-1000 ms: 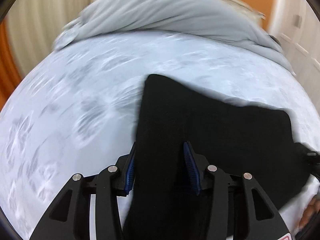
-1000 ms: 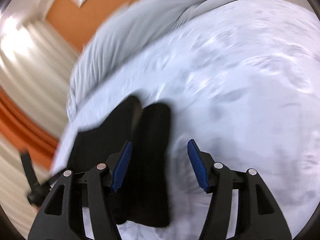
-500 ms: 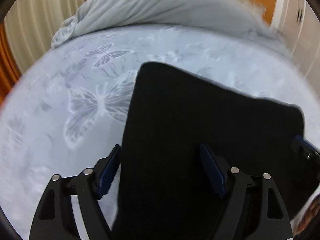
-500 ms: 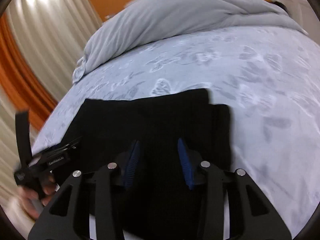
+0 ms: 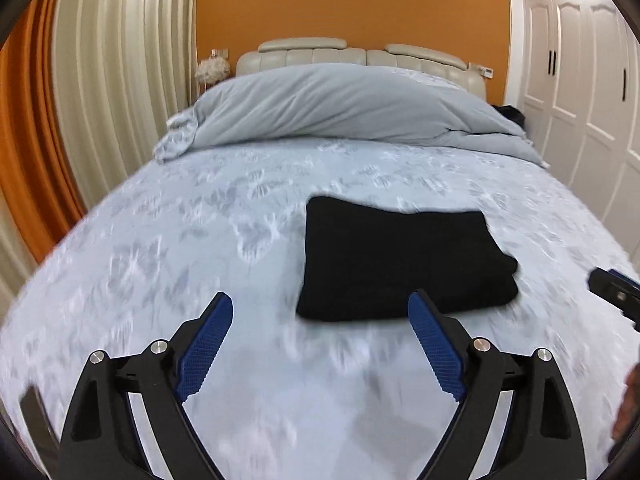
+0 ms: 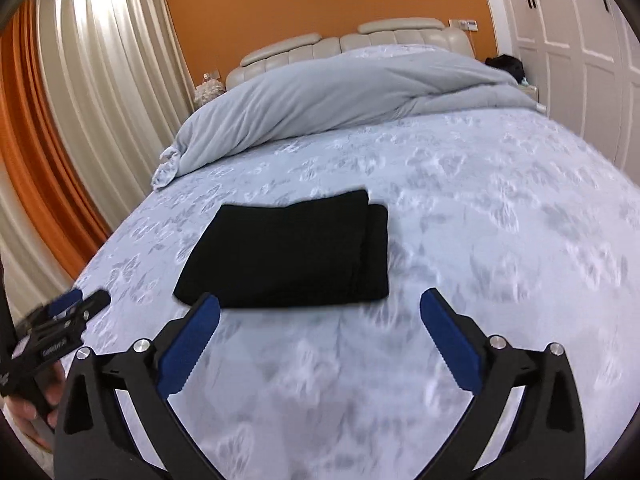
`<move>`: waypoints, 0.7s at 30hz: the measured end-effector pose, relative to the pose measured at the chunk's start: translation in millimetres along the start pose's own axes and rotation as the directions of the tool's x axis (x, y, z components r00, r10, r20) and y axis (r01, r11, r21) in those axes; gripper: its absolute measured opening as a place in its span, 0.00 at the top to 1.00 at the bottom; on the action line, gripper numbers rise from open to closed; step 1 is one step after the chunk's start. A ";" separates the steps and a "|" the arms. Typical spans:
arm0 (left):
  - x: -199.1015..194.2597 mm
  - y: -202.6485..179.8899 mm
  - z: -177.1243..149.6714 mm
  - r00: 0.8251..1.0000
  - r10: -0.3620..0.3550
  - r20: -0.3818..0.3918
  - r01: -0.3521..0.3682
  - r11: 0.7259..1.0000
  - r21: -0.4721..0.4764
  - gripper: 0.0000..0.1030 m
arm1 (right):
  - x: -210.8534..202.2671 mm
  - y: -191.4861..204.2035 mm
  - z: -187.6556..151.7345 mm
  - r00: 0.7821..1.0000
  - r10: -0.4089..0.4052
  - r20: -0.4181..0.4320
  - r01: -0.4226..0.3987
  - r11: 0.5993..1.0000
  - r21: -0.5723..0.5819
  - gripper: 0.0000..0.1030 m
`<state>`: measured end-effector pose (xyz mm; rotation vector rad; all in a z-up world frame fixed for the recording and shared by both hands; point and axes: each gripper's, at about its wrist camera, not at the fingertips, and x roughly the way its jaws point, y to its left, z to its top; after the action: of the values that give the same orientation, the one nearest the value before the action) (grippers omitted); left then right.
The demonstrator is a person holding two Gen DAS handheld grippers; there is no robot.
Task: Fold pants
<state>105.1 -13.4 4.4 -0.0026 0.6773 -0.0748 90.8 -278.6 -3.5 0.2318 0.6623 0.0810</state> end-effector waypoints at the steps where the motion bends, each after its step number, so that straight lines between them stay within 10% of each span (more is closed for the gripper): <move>1: -3.1 7.2 -12.1 1.000 -0.013 -0.015 0.012 1.000 -0.023 0.15 | 0.4 -1.3 -8.2 1.000 -0.002 -0.011 0.002 1.000 0.013 0.05; 9: 25.3 31.1 -25.2 0.993 -0.011 -0.119 -0.002 0.994 -0.109 0.15 | 42.4 -4.4 0.4 0.991 0.094 -0.094 -0.090 0.995 0.047 0.05; 12: 40.8 38.2 -23.2 0.989 -0.007 -0.145 -0.018 0.985 -0.174 0.15 | 87.5 -13.1 8.2 0.981 0.119 -0.152 -0.106 0.990 0.088 0.33; 18: 61.8 30.4 -18.8 0.983 -0.061 -0.173 0.024 0.978 -0.205 0.15 | 162.6 -28.4 9.8 0.966 0.126 -0.226 -0.090 0.983 0.163 0.34; 21: 71.1 25.4 -21.8 0.978 -0.077 -0.194 0.034 0.976 -0.216 0.15 | 166.7 -26.5 15.2 0.973 0.092 -0.210 -0.067 0.990 0.122 0.76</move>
<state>148.4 7.5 -57.8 -0.2224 0.8863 -0.0571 231.3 -282.5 -98.2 0.3635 0.8751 0.1473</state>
